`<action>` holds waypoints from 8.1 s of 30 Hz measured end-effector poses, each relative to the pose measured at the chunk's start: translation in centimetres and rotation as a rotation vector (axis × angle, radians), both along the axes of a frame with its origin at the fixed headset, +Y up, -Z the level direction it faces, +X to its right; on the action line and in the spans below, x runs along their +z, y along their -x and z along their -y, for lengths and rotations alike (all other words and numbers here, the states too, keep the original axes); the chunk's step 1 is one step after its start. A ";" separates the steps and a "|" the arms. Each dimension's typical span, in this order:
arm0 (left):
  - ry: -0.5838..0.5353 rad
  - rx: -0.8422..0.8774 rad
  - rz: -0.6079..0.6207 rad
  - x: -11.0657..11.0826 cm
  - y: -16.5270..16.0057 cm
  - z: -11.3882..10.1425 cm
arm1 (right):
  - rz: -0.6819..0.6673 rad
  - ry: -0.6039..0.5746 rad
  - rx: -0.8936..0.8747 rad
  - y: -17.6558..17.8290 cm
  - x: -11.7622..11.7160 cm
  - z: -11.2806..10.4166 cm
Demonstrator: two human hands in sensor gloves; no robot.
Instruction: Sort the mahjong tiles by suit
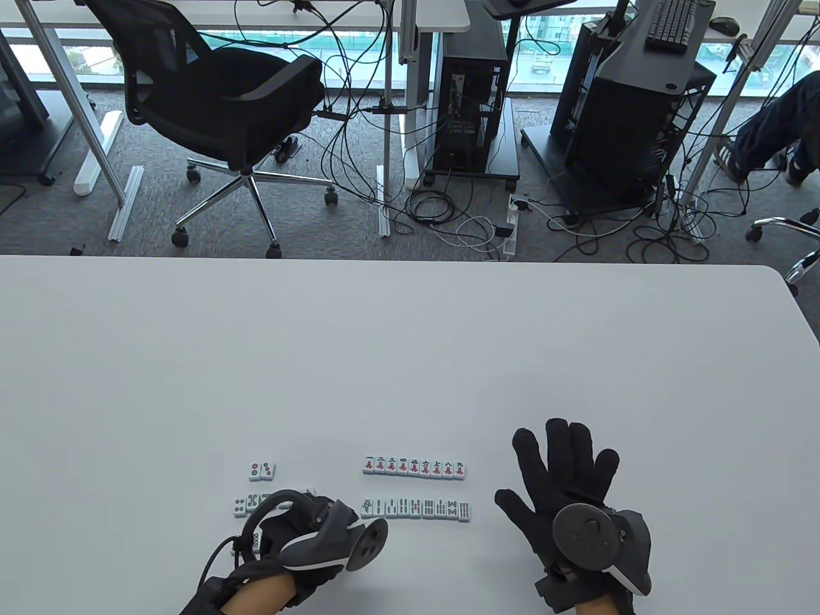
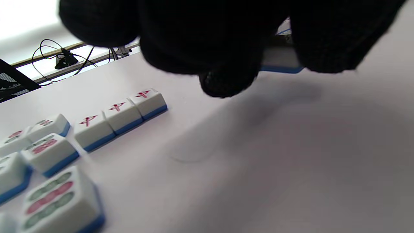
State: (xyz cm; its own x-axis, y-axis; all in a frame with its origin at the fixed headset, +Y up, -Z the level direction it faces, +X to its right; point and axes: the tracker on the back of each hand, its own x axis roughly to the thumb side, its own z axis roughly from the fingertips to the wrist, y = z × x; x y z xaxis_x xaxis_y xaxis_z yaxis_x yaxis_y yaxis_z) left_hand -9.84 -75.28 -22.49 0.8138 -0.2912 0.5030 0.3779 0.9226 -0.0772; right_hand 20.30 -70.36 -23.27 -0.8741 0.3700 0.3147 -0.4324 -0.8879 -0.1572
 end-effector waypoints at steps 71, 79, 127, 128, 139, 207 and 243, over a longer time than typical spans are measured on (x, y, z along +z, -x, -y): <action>0.014 0.018 0.010 -0.3 -2.6 -0.4 | -0.009 0.054 -0.031 -0.1 -0.3 0.4; -0.017 -0.060 -0.013 0.0 -2.5 0.4 | -0.027 0.059 -0.041 0.0 -0.3 0.5; -0.009 -0.021 -0.484 -10.3 9.7 -1.5 | -0.004 0.116 -0.036 -0.2 -0.7 0.7; -0.029 0.009 -0.463 -10.1 8.9 -2.3 | -0.004 0.116 -0.037 -0.2 -0.7 0.7; -0.008 0.096 -0.057 -4.2 -2.7 -4.2 | -0.007 0.116 -0.036 -0.2 -0.7 0.7; 0.022 -0.076 -0.459 -6.3 13.3 -3.1 | -0.020 0.155 -0.034 0.3 -0.6 1.0; 0.041 -0.059 0.031 -0.9 -5.0 0.5 | -0.028 0.155 -0.045 0.2 -0.6 1.1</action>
